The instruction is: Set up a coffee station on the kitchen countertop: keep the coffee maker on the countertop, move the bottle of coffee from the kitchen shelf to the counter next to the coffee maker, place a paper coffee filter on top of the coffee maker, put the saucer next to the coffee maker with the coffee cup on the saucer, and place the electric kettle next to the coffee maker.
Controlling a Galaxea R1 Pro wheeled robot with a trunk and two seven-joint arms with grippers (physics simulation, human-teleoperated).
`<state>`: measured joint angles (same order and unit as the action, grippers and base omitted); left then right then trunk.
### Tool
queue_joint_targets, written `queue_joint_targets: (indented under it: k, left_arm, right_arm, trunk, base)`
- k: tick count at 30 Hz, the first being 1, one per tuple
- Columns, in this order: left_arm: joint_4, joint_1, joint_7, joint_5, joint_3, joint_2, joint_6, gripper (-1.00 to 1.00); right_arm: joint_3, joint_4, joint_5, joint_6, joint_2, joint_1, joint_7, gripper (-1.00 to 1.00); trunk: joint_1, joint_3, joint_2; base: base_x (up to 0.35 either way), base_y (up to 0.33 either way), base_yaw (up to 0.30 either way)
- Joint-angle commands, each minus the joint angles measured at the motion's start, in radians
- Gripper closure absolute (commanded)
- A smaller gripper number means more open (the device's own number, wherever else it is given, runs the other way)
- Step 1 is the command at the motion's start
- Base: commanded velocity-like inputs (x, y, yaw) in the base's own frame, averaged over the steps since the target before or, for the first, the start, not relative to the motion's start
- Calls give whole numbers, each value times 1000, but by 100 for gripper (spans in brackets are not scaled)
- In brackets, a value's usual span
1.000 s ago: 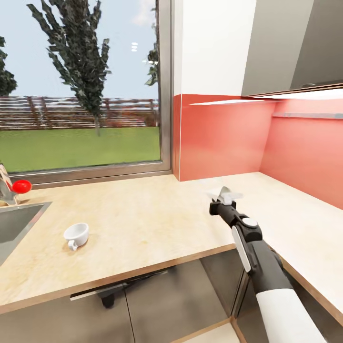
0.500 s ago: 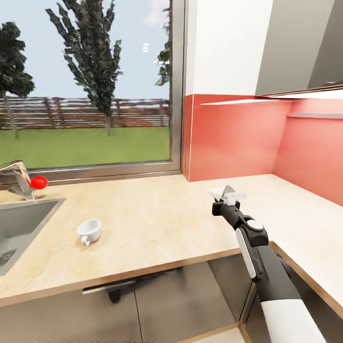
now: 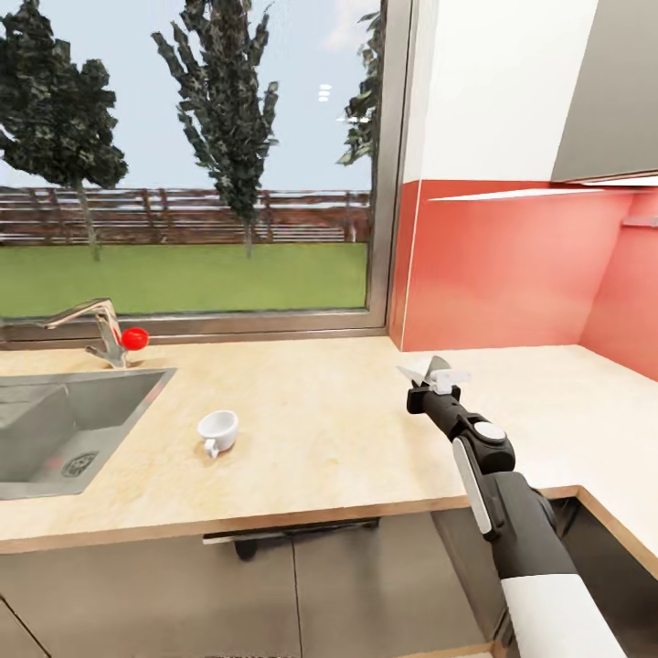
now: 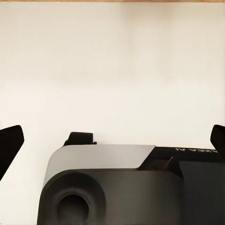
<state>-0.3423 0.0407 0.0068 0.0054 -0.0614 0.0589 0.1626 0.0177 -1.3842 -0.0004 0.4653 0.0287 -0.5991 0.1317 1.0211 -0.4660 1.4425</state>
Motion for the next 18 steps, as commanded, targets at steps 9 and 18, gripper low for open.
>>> queue_joint_targets:
  k: [9,18]
  left_arm:
    - [-1,1,-1,0,-6,1,1,-100]
    - [-1,1,-1,1,-6,1,1,-100]
  right_arm:
    - [-1,-1,-5,5,0,-1,3,100]
    - [-1,-1,-7,5,0,-1,3,100]
  trunk:
    - [0,-1,1]
    - [0,-1,1]
  base:
    - [0,0,272]
    - [0,0,272]
